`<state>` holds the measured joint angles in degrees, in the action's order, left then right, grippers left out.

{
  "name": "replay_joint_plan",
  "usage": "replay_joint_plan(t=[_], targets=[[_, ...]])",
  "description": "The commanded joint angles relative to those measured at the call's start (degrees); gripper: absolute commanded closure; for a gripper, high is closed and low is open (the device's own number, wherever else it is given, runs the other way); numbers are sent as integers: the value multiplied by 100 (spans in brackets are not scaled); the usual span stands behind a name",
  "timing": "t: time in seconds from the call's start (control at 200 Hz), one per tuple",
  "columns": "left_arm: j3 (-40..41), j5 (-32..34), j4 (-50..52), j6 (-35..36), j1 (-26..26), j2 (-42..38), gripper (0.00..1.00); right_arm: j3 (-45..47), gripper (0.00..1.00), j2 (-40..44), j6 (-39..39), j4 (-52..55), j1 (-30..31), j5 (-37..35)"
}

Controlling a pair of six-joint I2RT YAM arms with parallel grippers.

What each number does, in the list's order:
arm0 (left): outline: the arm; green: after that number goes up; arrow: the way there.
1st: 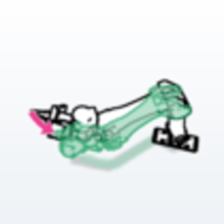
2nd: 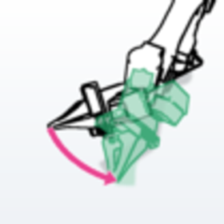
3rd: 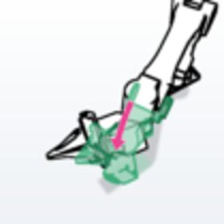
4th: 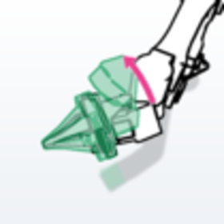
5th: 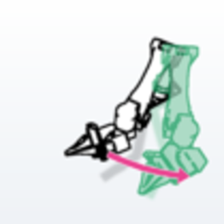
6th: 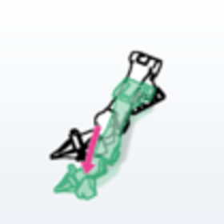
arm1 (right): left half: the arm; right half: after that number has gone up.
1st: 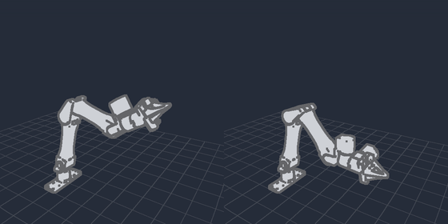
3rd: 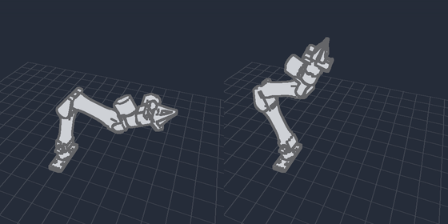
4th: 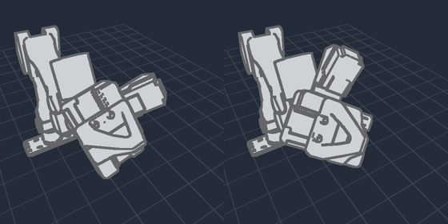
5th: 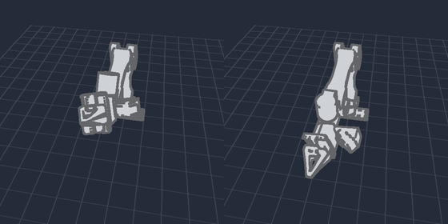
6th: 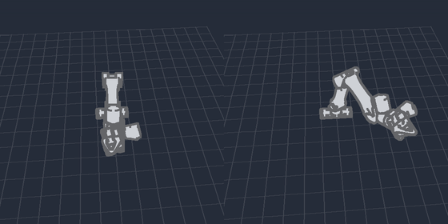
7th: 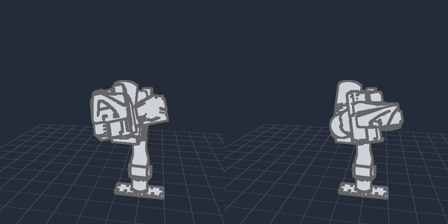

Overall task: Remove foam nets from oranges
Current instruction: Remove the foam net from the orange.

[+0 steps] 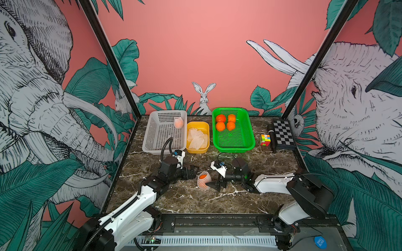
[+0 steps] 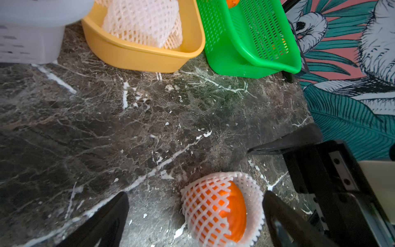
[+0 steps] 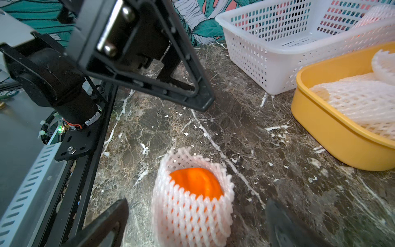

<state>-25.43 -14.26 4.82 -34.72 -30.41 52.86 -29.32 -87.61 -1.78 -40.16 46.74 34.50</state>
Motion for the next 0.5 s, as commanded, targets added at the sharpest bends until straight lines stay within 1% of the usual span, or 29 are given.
replay_joint_plan(t=[0.0, 0.15, 0.295, 0.355, 0.495], targets=[[38, -147, -103, -304, 112, 16, 1, -24, 1, 96, 230, -294, 59, -108], [127, -243, -269, -320, 279, 43, 1, -114, 0, -79, 279, -376, 73, -119], [147, -244, -236, -229, 299, 114, 1, -322, 1, -369, 321, -475, 105, -86], [169, -255, -253, -228, 308, 121, 1, -414, 1, -643, 342, -471, 125, -33], [275, -283, -396, -265, 317, 143, 1, -608, 1, -883, 302, -392, 184, 1]])
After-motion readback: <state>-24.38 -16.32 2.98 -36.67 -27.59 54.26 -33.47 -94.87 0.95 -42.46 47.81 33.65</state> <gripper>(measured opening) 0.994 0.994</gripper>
